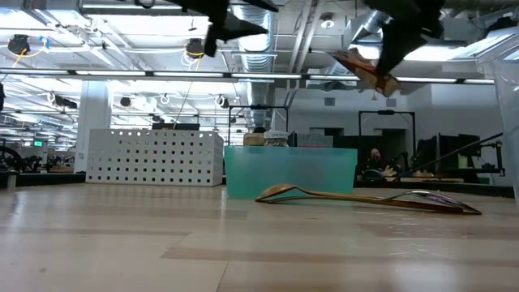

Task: Pick & Place Food Item
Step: Put the orange seasoning into the blue bin

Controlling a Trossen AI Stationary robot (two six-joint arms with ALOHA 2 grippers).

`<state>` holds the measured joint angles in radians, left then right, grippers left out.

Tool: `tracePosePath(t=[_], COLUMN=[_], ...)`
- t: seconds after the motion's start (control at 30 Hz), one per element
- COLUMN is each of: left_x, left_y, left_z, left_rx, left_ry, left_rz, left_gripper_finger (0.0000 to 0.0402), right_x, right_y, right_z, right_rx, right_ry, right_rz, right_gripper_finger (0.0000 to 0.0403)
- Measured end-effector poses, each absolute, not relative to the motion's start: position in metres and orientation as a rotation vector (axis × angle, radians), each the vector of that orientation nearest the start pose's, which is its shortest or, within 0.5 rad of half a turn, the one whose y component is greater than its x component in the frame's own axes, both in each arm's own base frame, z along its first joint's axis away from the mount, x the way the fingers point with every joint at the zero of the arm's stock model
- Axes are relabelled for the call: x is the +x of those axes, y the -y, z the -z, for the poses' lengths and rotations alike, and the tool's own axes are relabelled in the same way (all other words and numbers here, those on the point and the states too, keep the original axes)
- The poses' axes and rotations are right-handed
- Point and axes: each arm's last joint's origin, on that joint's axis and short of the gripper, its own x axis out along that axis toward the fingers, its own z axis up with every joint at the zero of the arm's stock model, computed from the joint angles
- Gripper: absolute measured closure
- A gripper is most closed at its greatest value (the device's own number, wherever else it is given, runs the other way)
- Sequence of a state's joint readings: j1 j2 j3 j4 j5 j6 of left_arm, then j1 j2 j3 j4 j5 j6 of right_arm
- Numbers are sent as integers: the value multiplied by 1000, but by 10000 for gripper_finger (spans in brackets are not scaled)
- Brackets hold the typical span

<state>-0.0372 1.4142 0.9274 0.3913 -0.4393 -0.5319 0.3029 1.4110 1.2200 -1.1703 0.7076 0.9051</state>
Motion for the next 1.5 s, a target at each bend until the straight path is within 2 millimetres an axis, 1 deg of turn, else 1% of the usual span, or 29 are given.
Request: tracePosePath(t=[0.07, 0.13, 0.2, 0.27, 0.33, 0.5, 0.6, 1.0, 1.07, 1.13, 1.2, 1.3, 1.4, 1.43, 1.5], left_x=[331, 339, 348, 352, 356, 359, 360, 360, 360, 360, 360, 360, 360, 360, 360], left_y=[-1, -4, -7, -9, -8, -6, -5, -5, -6, -6, -6, -6, -6, -6, -6], left_z=[-292, -285, -276, -270, -270, -269, -272, -273, -273, -273, -274, -274, -274, -275, -276], left_rx=[-513, -545, -578, -600, -614, -620, -618, -621, -621, -621, -621, -622, -624, -627, -627], left_ry=[13, -7, -25, -45, -11, -5, 12, 23, 24, 26, 28, 29, 37, 44, 62], left_rz=[-421, -439, -445, -411, -374, -320, -281, -266, -270, -270, -275, -275, -273, -274, -286], left_gripper_finger=[211, 211, 211, 211, 211, 211, 211, 212, 217, 232, 257, 311, 378, 389, 393], right_x=[249, 258, 262, 265, 266, 268, 269, 280, 280, 280, 281, 281, 281, 282, 283], right_y=[-59, -64, -68, -71, -73, -75, -75, -79, -77, -76, -75, -75, -76, -76, -76], right_z=[-290, -293, -297, -303, -306, -313, -314, -319, -319, -318, -319, -319, -319, -319, -320], right_rx=[105, 103, 101, 111, 113, 135, 145, 184, 186, 189, 190, 191, 193, 193, 186], right_ry=[-921, -909, -901, -880, -873, -845, -834, -761, -762, -764, -763, -764, -760, -755, -749], right_rz=[802, 790, 779, 763, 753, 737, 733, 668, 674, 677, 678, 676, 669, 666, 656], right_gripper_finger=[403, 403, 403, 403, 403, 403, 403, 403, 403, 403, 403, 403, 403, 403, 403])
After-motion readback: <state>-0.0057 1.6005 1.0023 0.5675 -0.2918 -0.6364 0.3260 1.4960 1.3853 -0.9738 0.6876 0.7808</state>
